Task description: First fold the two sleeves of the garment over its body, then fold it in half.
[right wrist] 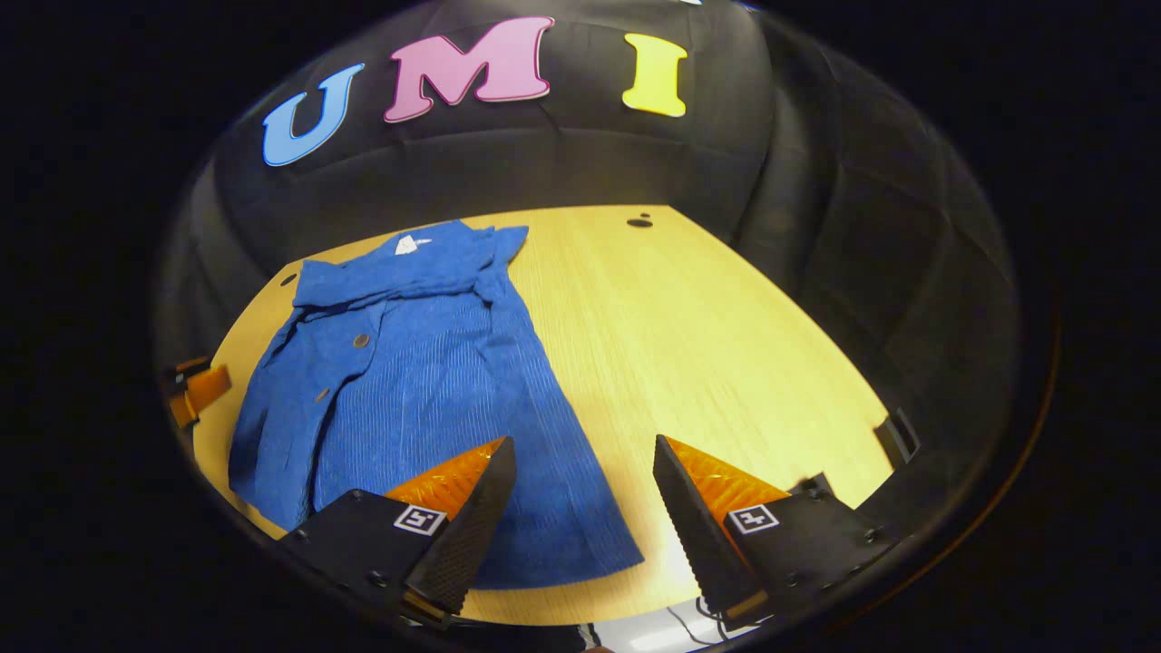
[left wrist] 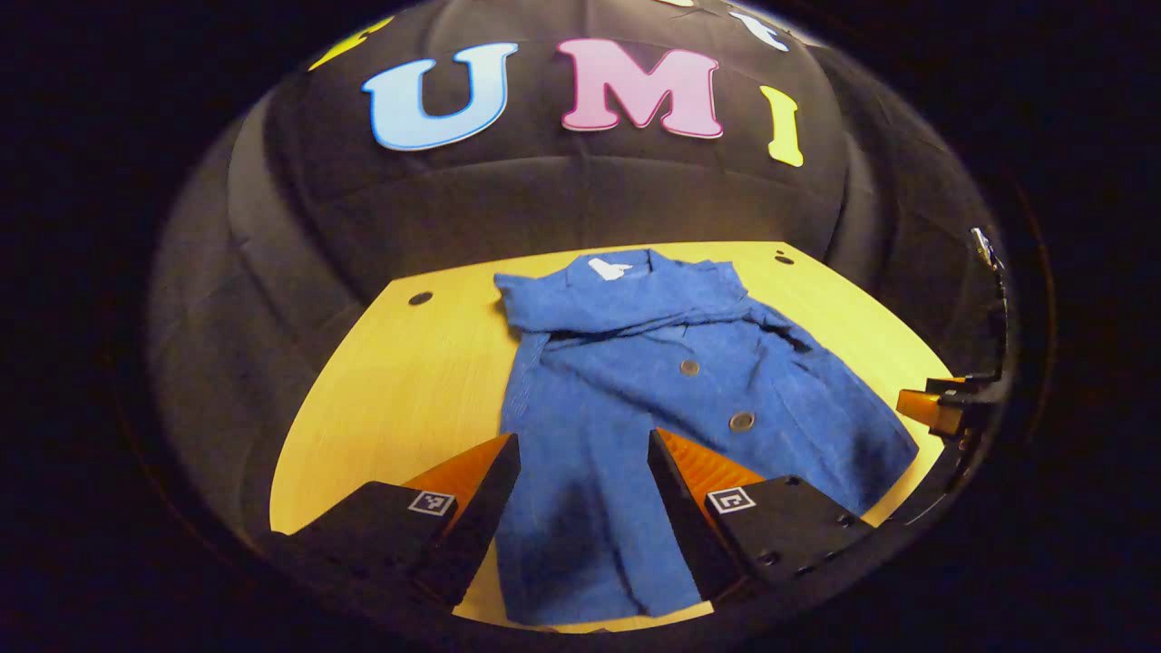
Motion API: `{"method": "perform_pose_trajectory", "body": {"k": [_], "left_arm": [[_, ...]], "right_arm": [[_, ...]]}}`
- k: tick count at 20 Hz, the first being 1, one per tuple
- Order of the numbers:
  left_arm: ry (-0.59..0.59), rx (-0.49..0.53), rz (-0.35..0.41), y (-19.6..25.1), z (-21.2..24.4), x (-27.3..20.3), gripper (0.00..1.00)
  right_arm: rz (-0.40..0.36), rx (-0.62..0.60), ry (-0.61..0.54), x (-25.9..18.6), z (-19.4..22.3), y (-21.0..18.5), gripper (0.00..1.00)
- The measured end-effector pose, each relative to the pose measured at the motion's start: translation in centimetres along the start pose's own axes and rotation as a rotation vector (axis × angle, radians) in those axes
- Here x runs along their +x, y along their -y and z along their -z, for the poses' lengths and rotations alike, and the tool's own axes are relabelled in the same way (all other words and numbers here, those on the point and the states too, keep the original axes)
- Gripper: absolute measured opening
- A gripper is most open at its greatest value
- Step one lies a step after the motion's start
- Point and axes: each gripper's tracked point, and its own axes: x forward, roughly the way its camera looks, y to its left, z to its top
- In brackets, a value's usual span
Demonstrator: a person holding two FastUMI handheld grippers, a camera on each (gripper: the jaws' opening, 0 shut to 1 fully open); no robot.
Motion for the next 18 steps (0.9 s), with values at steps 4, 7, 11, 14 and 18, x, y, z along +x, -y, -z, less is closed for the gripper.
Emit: {"method": "perform_pose_trajectory", "body": {"k": [4,7,11,14,18], "left_arm": [[-0.125,-0.028,-0.038,-2.3,7.9,-2.6,0.84],[-0.181,-0.095,-0.035,-2.1,11.1,-2.5,0.84],[-0.193,-0.148,-0.060,-1.8,11.7,-2.1,0.83],[-0.196,-0.114,-0.030,-1.2,11.5,-2.2,0.76],[-0.209,-0.099,0.004,0.5,10.9,-1.4,0.53]], "right_arm": [[0.079,-0.082,-0.025,-0.2,2.3,1.5,0.97],[0.057,0.004,-0.121,0.5,5.7,0.8,0.98],[0.061,0.077,-0.148,0.3,5.7,0.6,0.92],[0.030,0.030,-0.146,0.5,5.4,0.6,0.91],[-0.025,-0.004,-0.163,0.7,5.2,-0.8,0.69]]}}
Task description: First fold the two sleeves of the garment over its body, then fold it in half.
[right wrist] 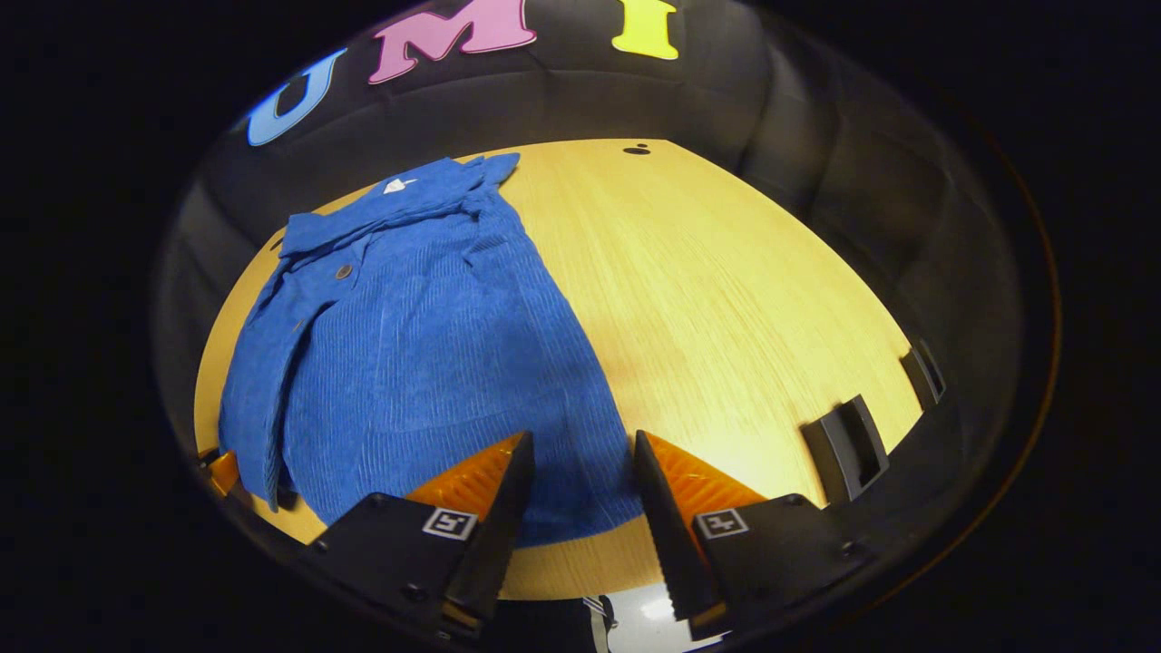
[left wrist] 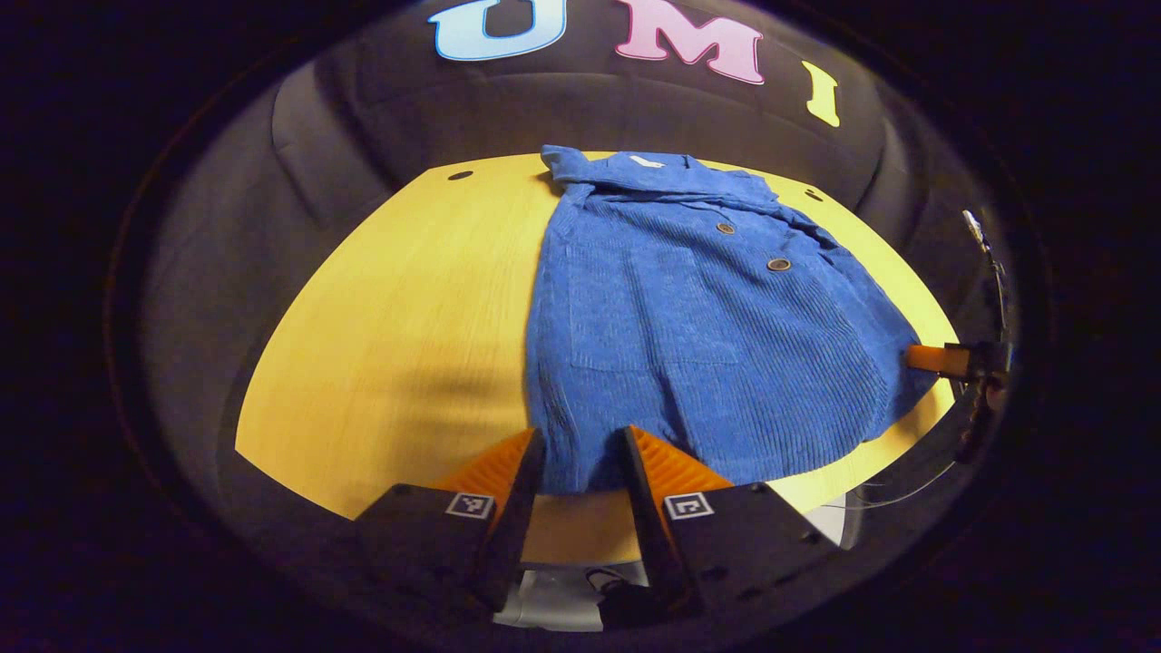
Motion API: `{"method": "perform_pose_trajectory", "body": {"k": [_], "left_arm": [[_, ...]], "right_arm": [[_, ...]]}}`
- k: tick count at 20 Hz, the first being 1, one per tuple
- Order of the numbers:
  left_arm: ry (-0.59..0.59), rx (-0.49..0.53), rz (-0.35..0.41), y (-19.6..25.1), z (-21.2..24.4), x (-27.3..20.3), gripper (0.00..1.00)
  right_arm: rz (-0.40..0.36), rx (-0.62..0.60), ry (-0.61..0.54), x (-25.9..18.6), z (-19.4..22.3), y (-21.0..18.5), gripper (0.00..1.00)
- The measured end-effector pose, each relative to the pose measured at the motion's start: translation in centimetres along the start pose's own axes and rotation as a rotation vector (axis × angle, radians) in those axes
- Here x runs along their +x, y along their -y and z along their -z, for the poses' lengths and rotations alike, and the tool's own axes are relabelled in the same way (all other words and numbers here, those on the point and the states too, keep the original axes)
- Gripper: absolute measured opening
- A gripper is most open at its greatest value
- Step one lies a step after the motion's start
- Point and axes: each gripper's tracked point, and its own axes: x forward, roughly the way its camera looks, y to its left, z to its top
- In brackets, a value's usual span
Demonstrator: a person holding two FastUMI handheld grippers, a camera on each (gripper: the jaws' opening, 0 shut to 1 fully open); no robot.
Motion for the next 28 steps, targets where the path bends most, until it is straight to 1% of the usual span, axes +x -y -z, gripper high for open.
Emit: {"method": "perform_pose_trajectory", "body": {"k": [1,2,3,4,5,6,7,8,10,11,13,14,18,21,23,25,28], "left_arm": [[0.001,0.019,0.000,0.2,-0.3,0.3,0.48],[-0.003,0.019,0.014,0.7,-0.3,0.1,0.40],[-0.010,0.003,-0.004,0.7,-0.6,0.1,0.25],[-0.003,0.012,-0.009,0.9,-0.6,0.4,0.11],[-0.008,0.019,0.015,1.3,-0.7,0.4,0.04],[-0.007,0.016,0.051,2.1,-1.1,0.2,0.03],[-0.018,0.000,0.092,2.8,-1.4,0.3,0.01],[-0.023,-0.015,0.113,2.9,-1.6,0.7,0.00],[-0.036,-0.031,0.118,2.8,-1.9,0.7,0.00],[-0.032,-0.040,0.113,2.7,-2.2,0.6,0.00],[-0.019,-0.056,0.116,2.9,-3.4,0.0,0.00],[-0.009,-0.063,0.121,3.0,-4.1,-0.4,0.00],[0.039,-0.083,0.149,3.2,-8.4,-1.3,0.00],[0.084,-0.111,0.166,3.1,-12.5,-1.4,0.00],[0.115,-0.112,0.177,3.3,-15.4,-1.1,0.00],[0.160,-0.100,0.190,3.6,-18.6,-0.9,0.00],[0.230,-0.065,0.176,3.0,-23.6,-0.1,0.00]], "right_arm": [[-0.010,-0.015,-0.005,0.0,0.0,-0.3,0.63],[-0.029,-0.026,-0.006,0.1,-0.1,-1.0,0.45],[-0.021,-0.042,-0.005,0.2,-0.1,-1.2,0.27],[-0.013,-0.075,0.003,0.3,-0.3,-1.3,0.08],[-0.013,-0.126,0.005,-0.3,-0.3,-1.5,0.08],[-0.030,-0.169,0.010,0.3,-0.5,-1.7,0.02],[-0.050,-0.189,0.014,0.4,-0.3,-2.2,0.02],[-0.072,-0.178,0.015,0.3,-0.4,-2.6,0.01],[-0.109,-0.105,-0.003,0.2,-0.4,-2.8,0.01],[-0.115,-0.063,-0.008,0.1,-0.9,-2.9,0.01],[-0.138,0.008,-0.007,-0.3,-2.2,-3.2,0.01],[-0.149,0.020,0.004,-0.6,-3.2,-3.4,0.01],[-0.178,-0.038,0.067,-1.4,-8.2,-5.0,0.01],[-0.223,-0.066,0.114,-1.7,-12.1,-7.6,0.01],[-0.262,-0.068,0.144,-1.9,-14.8,-9.5,0.01],[-0.291,-0.063,0.189,-1.8,-18.2,-10.9,0.01],[-0.311,-0.060,0.277,-1.2,-24.4,-12.1,0.01]]}}
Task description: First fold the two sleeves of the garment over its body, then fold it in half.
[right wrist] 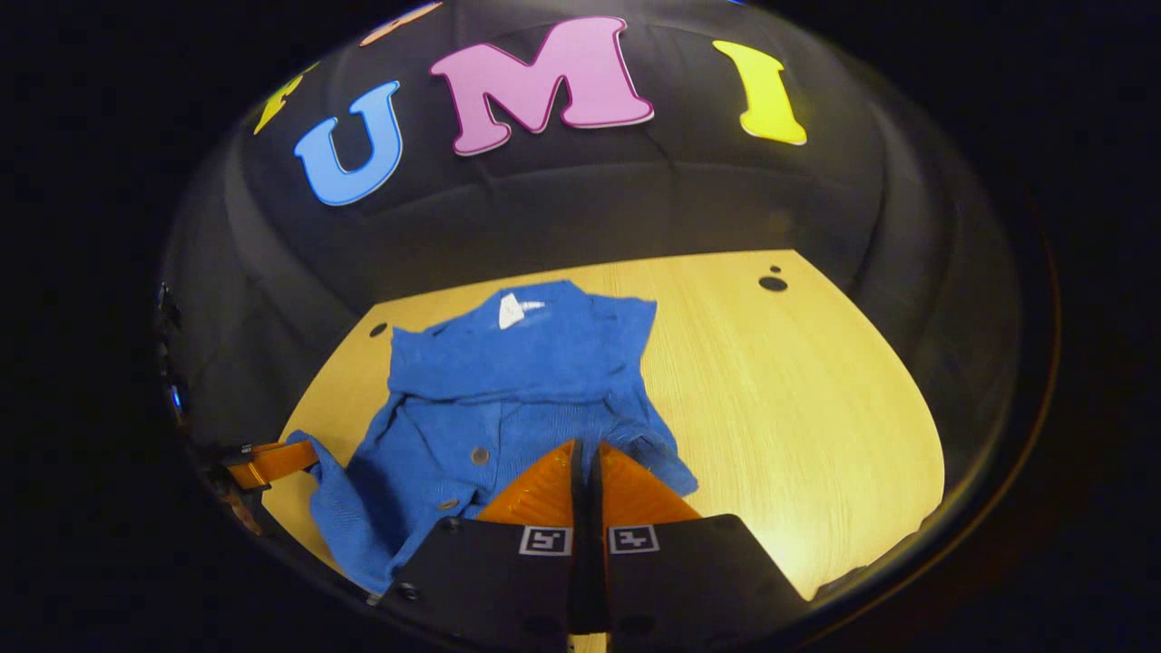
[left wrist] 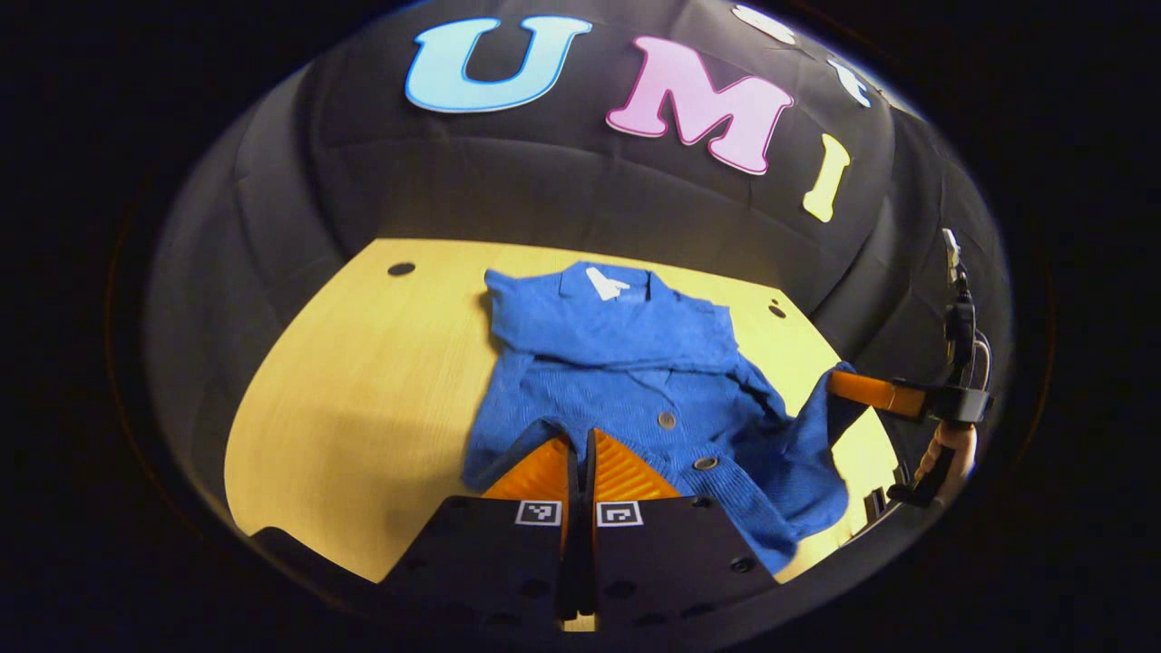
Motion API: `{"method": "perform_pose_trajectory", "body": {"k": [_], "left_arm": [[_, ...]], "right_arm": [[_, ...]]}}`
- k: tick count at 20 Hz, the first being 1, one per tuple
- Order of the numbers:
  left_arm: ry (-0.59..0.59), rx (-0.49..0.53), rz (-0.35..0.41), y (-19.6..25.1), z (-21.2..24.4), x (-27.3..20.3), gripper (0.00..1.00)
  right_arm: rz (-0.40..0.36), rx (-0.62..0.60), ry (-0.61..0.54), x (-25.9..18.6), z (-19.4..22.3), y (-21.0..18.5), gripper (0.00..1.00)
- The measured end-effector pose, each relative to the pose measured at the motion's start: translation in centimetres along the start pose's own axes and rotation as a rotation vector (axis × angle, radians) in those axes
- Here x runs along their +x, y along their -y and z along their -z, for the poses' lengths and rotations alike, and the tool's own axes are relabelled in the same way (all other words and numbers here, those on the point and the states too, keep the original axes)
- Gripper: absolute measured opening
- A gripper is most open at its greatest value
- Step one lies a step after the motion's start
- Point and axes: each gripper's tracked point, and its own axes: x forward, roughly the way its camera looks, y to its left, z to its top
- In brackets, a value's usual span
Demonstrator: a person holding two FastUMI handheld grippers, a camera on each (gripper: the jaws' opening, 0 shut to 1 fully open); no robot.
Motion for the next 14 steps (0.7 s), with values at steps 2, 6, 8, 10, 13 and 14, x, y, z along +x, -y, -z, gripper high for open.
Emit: {"method": "perform_pose_trajectory", "body": {"k": [2,6,8,10,13,14], "left_arm": [[0.049,-0.013,0.001,-0.3,-3.6,1.7,0.00],[0.154,0.012,-0.052,-2.7,-10.7,6.1,0.00],[0.202,0.016,-0.074,-4.0,-14.1,8.7,0.00],[0.285,0.037,-0.102,-6.2,-18.0,11.6,0.00],[0.391,0.050,-0.128,-9.2,-22.0,16.5,0.00],[0.393,0.054,-0.137,-10.3,-22.5,18.5,0.00]], "right_arm": [[-0.015,0.008,0.052,2.1,-3.8,-0.1,0.01],[-0.014,0.010,0.141,7.6,-10.3,0.6,0.00],[-0.016,0.020,0.175,10.9,-13.0,0.8,0.00],[-0.004,0.016,0.230,14.2,-15.8,1.1,0.01],[0.027,0.007,0.299,19.5,-18.8,2.1,0.00],[0.043,0.005,0.308,21.4,-19.2,2.7,0.00]]}}
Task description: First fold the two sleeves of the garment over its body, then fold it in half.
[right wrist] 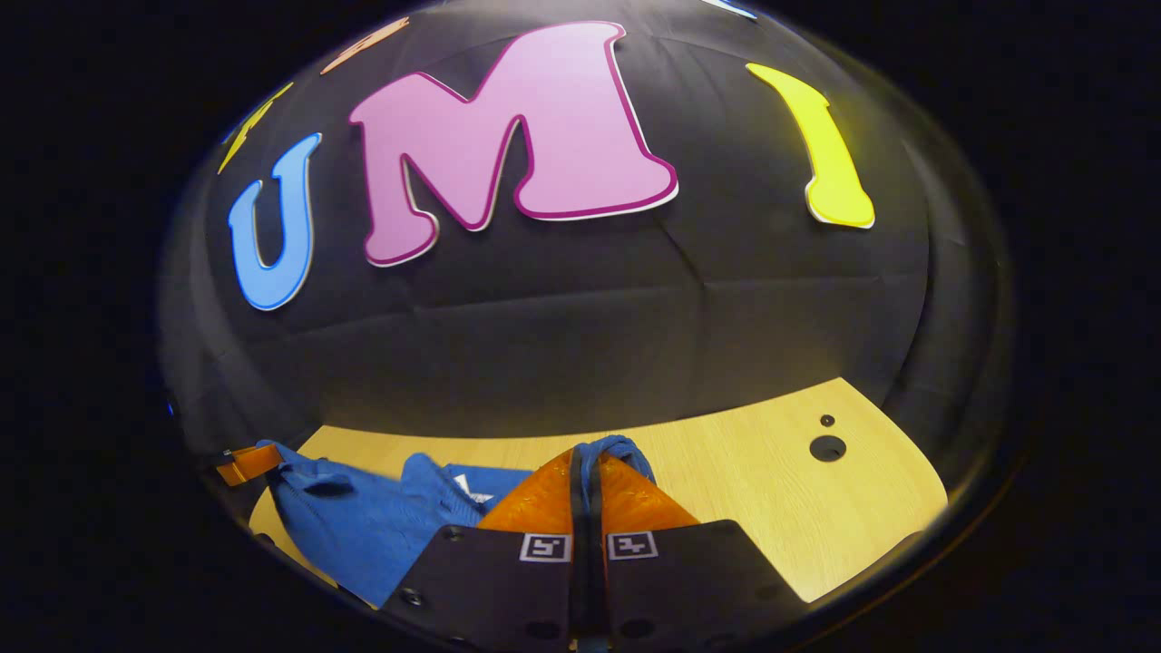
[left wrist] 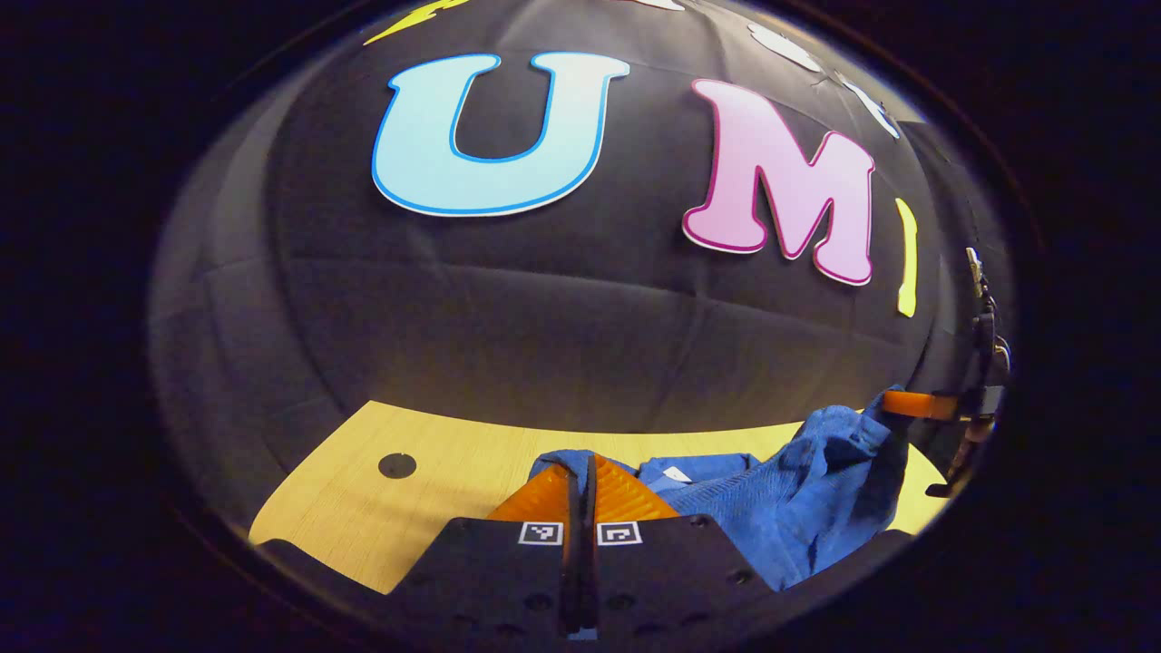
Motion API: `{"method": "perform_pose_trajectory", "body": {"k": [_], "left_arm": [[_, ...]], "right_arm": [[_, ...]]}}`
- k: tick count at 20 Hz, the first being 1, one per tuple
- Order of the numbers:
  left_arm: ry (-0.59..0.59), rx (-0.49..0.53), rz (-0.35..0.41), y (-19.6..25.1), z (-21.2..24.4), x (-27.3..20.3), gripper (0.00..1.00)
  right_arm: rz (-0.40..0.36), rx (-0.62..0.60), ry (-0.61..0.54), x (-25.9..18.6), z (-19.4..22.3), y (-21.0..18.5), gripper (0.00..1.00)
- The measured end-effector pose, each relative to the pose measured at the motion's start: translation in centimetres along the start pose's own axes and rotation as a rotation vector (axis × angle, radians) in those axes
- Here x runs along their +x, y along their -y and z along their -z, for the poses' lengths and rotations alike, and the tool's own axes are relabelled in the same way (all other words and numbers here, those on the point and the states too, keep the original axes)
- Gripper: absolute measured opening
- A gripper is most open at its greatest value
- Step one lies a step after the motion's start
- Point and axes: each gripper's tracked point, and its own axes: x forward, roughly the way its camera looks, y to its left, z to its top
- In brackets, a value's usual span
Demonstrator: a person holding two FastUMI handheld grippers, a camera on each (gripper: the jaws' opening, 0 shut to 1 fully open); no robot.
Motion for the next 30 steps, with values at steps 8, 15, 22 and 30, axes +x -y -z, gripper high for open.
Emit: {"method": "perform_pose_trajectory", "body": {"k": [8,15,22,30], "left_arm": [[-0.241,0.063,-0.132,-1.7,9.1,5.0,0.83],[-0.112,-0.018,-0.070,2.4,3.5,-1.4,0.83],[-0.043,-0.002,-0.013,6.1,0.6,-11.0,0.82],[0.114,-0.012,-0.011,7.4,-3.5,-26.8,0.80]], "right_arm": [[0.127,-0.081,-0.107,4.8,6.4,4.0,0.92],[0.098,-0.113,-0.013,-3.1,4.6,2.3,0.98],[0.105,-0.097,0.080,-13.6,1.0,0.9,0.98],[0.077,-0.099,0.130,-29.2,-0.7,-1.9,0.97]]}}
